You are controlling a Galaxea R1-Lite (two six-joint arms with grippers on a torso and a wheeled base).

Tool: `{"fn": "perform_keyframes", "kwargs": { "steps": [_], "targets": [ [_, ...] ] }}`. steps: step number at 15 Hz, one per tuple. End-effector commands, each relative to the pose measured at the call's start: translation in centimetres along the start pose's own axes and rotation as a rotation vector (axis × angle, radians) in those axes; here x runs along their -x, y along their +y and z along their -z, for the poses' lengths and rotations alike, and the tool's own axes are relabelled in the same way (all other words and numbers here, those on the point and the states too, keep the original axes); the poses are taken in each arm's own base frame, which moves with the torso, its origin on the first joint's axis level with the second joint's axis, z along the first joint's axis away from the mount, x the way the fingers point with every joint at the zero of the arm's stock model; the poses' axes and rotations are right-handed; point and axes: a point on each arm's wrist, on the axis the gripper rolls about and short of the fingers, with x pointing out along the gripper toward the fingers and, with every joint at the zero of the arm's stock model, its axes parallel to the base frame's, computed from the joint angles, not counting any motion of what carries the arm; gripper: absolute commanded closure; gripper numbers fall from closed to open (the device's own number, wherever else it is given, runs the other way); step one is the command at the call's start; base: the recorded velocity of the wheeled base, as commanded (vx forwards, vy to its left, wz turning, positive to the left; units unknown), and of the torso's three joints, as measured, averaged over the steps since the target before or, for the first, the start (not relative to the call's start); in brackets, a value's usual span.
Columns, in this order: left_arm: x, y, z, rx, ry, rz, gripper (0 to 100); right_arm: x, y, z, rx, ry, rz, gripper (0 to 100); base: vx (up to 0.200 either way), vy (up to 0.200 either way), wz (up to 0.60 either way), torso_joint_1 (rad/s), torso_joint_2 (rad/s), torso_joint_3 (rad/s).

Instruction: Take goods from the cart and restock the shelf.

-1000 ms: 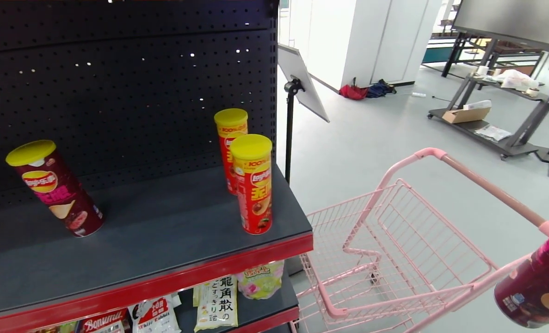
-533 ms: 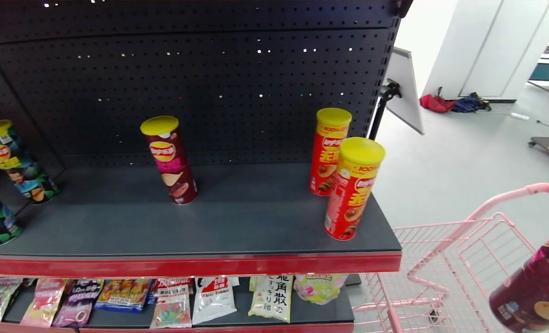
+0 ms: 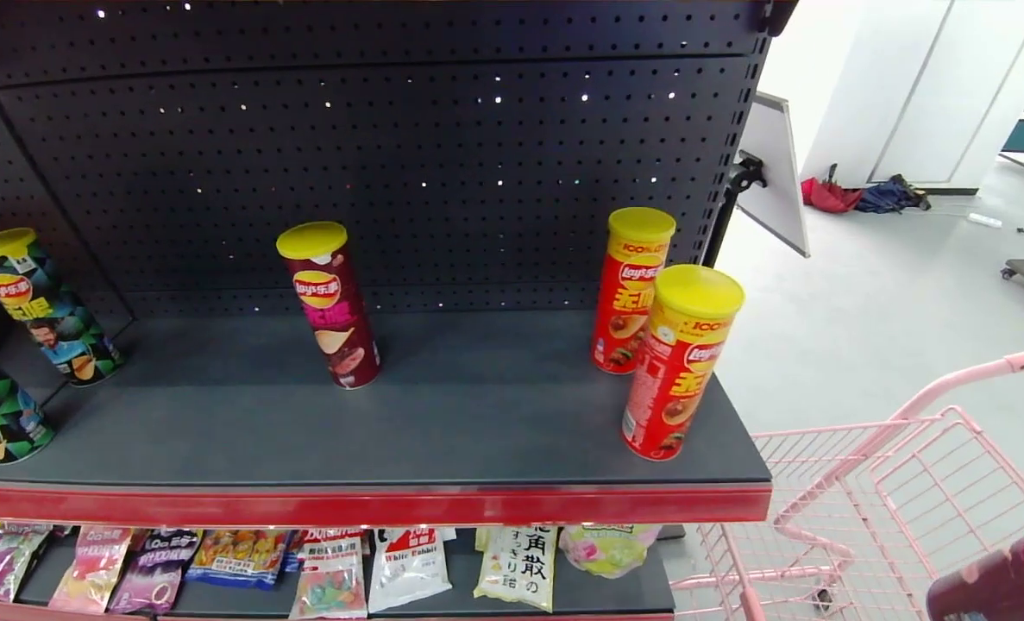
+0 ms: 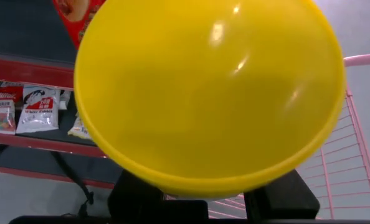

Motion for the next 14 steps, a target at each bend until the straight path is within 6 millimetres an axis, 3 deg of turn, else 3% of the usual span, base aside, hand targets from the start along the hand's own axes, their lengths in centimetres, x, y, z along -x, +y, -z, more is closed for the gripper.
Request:
{"fn": "perform_keyframes", "kwargs": {
  "steps": [1, 14],
  "targets": [
    [-0.01, 0.0, 0.01, 0.0, 0.002, -0.001, 0, 0.93, 0.0, 1.1, -0.002, -0.047, 0.006, 100, 0.0, 0.2, 0.0, 0.012, 0.01, -0.002],
    [-0.01, 0.0, 0.01, 0.0, 0.002, -0.001, 0, 1.3, 0.04, 2.04, 0.0, -0.063, 0.012, 100, 0.0, 0.2, 0.0, 0.002, 0.0, 0.001]
  ]
}}
